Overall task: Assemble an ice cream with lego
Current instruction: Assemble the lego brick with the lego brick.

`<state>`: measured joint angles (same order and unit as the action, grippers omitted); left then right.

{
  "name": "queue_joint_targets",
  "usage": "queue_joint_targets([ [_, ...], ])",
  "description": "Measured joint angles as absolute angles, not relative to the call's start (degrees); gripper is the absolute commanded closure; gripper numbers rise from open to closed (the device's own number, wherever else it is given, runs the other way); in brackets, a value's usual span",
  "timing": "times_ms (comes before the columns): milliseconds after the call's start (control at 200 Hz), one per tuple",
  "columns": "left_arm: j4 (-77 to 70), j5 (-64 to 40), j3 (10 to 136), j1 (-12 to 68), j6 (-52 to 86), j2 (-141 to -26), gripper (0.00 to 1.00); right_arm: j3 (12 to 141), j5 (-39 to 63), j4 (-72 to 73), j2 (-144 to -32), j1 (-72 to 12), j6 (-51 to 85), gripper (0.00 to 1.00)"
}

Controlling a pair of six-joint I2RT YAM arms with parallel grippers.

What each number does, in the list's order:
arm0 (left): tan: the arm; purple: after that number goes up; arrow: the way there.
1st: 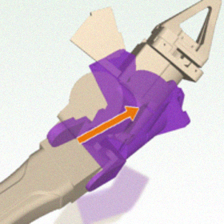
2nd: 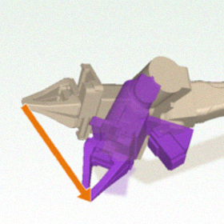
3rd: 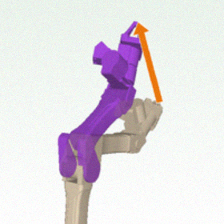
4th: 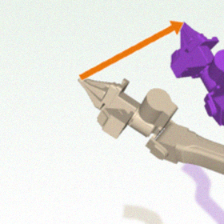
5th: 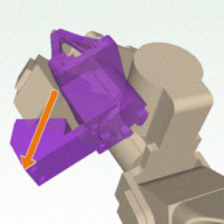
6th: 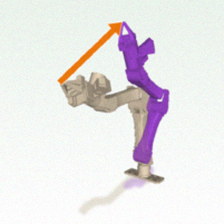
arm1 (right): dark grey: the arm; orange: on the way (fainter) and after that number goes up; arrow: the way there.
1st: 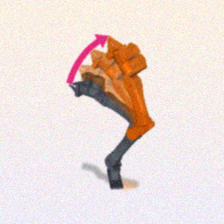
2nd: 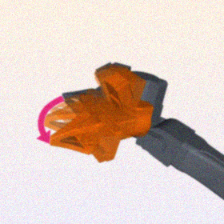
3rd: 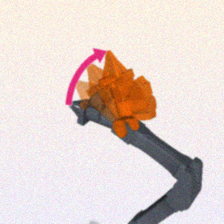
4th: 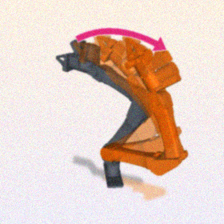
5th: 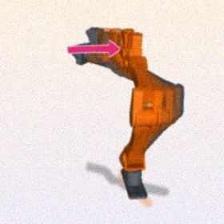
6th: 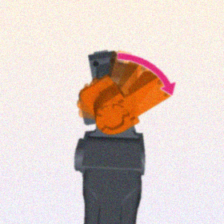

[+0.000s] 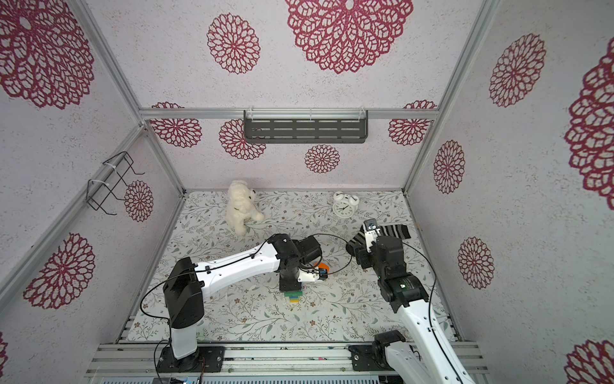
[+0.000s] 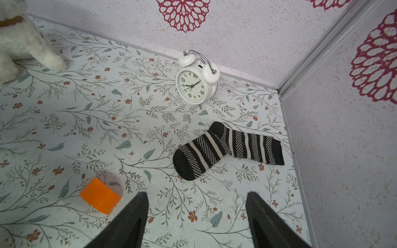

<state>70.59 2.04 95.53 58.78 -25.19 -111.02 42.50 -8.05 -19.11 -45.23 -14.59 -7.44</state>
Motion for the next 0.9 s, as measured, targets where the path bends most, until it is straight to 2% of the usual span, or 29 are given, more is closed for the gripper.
queue_joint_targets([
  [896,70.54,2.04,94.63,59.02,-23.77,-111.04,0.79,41.32,-7.4,-19.05,-44.8,-14.52,-7.44,0.24],
])
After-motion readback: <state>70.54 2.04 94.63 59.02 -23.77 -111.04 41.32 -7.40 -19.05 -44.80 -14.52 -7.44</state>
